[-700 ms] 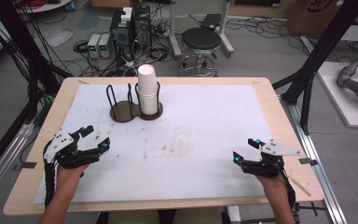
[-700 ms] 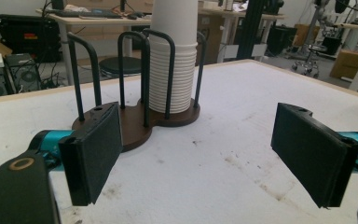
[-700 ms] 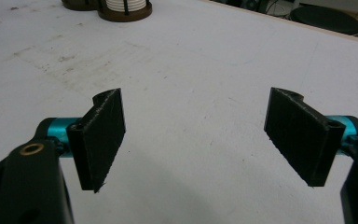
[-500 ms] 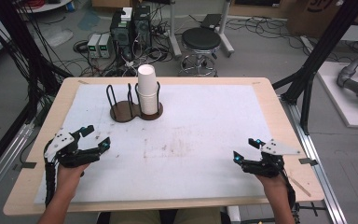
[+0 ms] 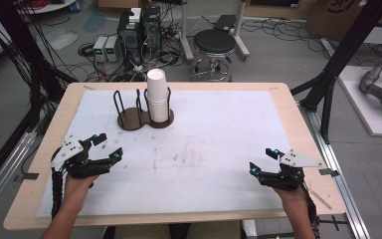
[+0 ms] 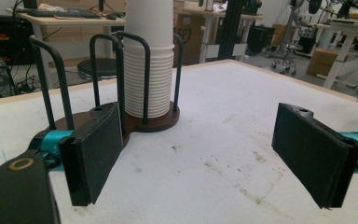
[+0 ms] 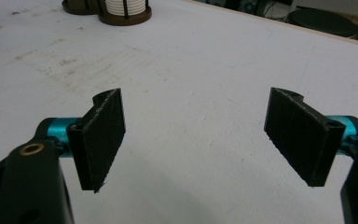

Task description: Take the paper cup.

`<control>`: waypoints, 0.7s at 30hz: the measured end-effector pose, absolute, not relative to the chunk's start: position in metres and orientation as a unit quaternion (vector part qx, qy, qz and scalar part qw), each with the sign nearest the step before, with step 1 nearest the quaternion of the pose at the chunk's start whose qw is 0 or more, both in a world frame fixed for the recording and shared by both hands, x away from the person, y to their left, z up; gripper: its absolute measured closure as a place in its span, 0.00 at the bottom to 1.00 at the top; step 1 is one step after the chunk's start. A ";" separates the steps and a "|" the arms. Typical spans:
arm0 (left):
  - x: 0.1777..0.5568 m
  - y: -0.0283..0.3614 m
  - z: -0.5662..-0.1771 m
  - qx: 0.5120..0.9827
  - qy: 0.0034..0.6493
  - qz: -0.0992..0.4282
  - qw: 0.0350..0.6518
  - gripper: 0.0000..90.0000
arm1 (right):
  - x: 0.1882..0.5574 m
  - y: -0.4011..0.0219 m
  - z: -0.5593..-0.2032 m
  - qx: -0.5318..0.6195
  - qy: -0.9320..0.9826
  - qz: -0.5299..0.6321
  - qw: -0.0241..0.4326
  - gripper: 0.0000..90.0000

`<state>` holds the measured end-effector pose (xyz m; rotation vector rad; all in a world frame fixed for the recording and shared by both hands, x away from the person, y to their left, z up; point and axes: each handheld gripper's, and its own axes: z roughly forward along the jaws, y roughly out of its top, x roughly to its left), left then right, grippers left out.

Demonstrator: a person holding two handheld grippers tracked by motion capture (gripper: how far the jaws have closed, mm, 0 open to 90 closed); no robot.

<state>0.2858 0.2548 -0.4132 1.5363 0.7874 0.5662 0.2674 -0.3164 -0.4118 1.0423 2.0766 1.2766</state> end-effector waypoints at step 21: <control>0.337 0.227 -0.353 0.665 0.323 0.226 0.634 0.18 | 0.271 -0.313 -0.413 0.375 0.764 0.470 0.233 0.23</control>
